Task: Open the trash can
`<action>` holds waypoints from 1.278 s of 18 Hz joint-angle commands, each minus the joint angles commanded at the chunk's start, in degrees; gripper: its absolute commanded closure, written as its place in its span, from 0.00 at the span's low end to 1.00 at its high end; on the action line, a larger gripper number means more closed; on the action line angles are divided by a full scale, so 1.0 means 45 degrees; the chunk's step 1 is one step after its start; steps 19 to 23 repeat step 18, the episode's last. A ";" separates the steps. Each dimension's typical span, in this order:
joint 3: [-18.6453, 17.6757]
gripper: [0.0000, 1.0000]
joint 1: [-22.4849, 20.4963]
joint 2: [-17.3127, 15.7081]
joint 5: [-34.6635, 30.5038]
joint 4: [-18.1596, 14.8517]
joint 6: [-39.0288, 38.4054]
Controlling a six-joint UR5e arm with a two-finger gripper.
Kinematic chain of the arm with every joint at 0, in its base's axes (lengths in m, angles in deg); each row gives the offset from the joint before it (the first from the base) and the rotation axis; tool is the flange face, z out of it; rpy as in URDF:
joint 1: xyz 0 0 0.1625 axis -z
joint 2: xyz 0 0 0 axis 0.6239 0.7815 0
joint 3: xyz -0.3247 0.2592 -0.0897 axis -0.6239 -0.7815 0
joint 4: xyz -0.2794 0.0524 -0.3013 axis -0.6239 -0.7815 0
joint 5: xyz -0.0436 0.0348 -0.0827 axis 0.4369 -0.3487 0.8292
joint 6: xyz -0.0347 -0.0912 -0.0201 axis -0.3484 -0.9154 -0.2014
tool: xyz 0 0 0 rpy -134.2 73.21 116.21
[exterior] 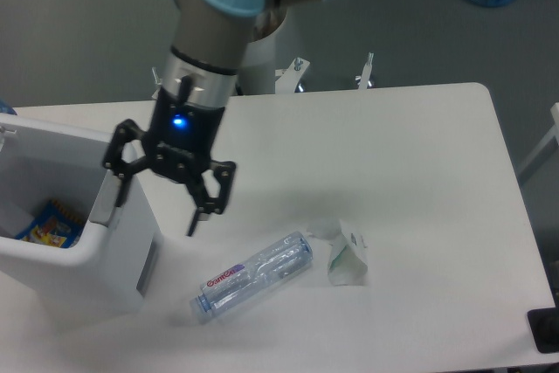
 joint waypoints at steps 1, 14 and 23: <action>-0.0020 0.00 -0.0313 0.0078 -0.0804 0.0019 0.0316; 0.0156 0.00 -0.2758 0.2266 -0.3482 -0.0312 0.6033; 0.0175 0.00 -0.2660 0.2285 -0.4777 -0.1133 0.6979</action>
